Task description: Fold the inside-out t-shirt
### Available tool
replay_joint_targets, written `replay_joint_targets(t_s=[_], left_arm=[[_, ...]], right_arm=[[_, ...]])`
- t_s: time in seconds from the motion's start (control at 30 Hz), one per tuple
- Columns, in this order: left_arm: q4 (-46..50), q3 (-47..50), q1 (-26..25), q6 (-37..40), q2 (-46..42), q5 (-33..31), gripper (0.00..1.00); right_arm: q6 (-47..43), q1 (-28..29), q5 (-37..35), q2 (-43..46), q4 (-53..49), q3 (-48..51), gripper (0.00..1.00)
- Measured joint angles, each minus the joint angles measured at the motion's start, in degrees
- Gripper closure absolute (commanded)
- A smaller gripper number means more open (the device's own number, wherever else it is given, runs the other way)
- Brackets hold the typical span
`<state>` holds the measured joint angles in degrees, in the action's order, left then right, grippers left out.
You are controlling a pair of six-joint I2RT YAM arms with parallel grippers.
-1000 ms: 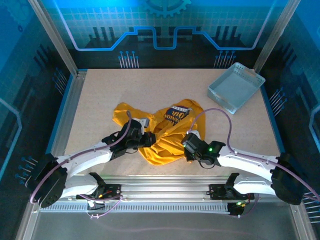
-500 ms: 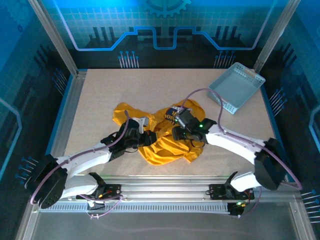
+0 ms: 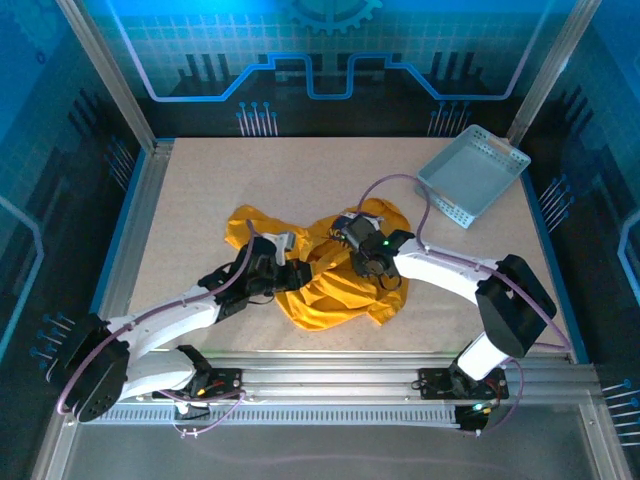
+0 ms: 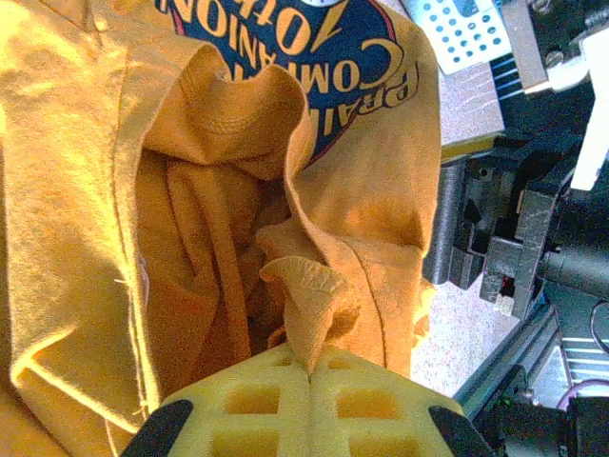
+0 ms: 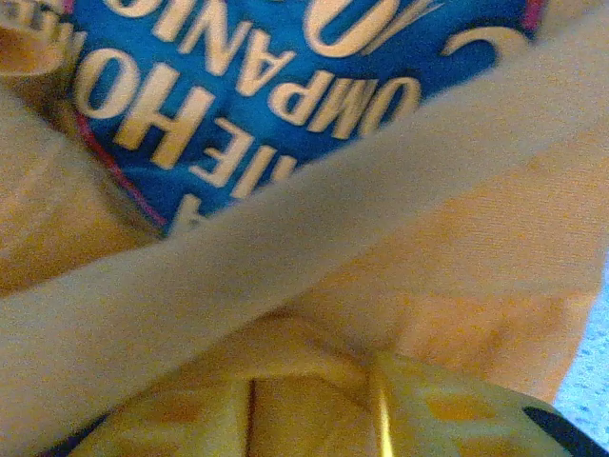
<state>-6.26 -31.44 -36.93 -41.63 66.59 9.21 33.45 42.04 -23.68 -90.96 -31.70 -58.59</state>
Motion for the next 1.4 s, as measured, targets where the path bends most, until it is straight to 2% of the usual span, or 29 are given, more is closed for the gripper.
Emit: replay_joint_targets(t_s=[0.07, 0.13, 0.17, 0.27, 0.43, 0.6, 0.63, 0.67, 0.73, 0.77, 0.87, 0.93, 1.07, 1.2, 1.33, 1.37, 1.4], left_arm=[[0.1, -0.3, 0.6, 0.1, 0.0, -0.2, 1.0], [0.3, -0.4, 0.9, 0.2, -0.1, -0.2, 0.99], [0.4, -0.4, 0.9, 0.2, -0.1, -0.3, 0.99], [1.2, -0.8, 1.2, 0.4, -0.1, -0.4, 0.97], [5.1, -4.0, 3.0, 2.7, 0.8, -1.2, 0.93], [11.5, -11.2, 5.2, 7.3, 6.1, -4.0, 0.8], [13.2, -12.8, 5.3, 8.1, 7.3, -5.1, 0.72], [16.0, -15.1, 5.3, 8.5, 8.7, -7.0, 0.6], [21.1, -19.2, 5.3, 9.0, 10.5, -11.2, 0.53], [23.3, -20.7, 5.2, 9.0, 10.7, -13.1, 0.46], [27.7, -22.4, 3.0, 8.3, 8.1, -19.1, 0.35], [28.9, -22.1, -0.3, 7.1, 4.3, -19.8, 0.34], [25.3, -20.3, -4.7, 2.7, -2.0, -15.0, 0.3], [20.0, -19.3, -9.2, -0.2, -0.3, -12.3, 0.25], [16.3, -18.6, -11.6, -2.0, 2.6, -10.2, 0.25], [15.9, -18.6, -11.6, -2.0, 3.4, -9.9, 0.26], [15.4, -18.6, -11.6, -2.0, 4.2, -9.7, 0.32]], right_arm=[[0.6, -0.5, 0.1, 0.0, -0.6, 0.0, 0.54], [1.1, -0.5, 0.9, 0.0, -0.8, 0.0, 0.6], [1.6, -0.5, 1.6, 0.0, -0.8, 0.0, 0.66], [2.3, -0.5, 3.5, 0.0, -0.8, 0.0, 0.99], [2.8, -0.2, 4.6, 4.0, -3.0, -0.4, 1.0], [2.3, 1.3, 4.3, 15.5, -5.9, -5.9, 1.0], [2.3, 1.6, 4.3, 17.4, -6.1, -7.1, 1.0], [2.3, 1.7, 4.4, 19.2, -6.1, -8.3, 1.0], [2.3, 2.1, 4.6, 21.7, -6.1, -10.3, 1.0], [2.4, 2.3, 4.6, 22.5, -6.1, -11.0, 1.0], [2.8, 4.1, 4.6, 22.8, -6.0, -12.1, 1.0], [3.2, 5.5, 4.6, 21.8, -5.9, -12.2, 1.0], [4.1, 7.2, 4.6, 19.1, -4.9, -12.2, 1.0], [4.9, 8.3, 4.6, 17.9, -3.4, -12.1, 1.0], [5.4, 9.2, 4.6, 17.0, -2.4, -12.1, 1.0], [5.6, 9.3, 4.5, 16.9, -2.2, -12.1, 1.0], [5.6, 9.3, 4.6, 16.9, -2.1, -12.1, 1.0]])
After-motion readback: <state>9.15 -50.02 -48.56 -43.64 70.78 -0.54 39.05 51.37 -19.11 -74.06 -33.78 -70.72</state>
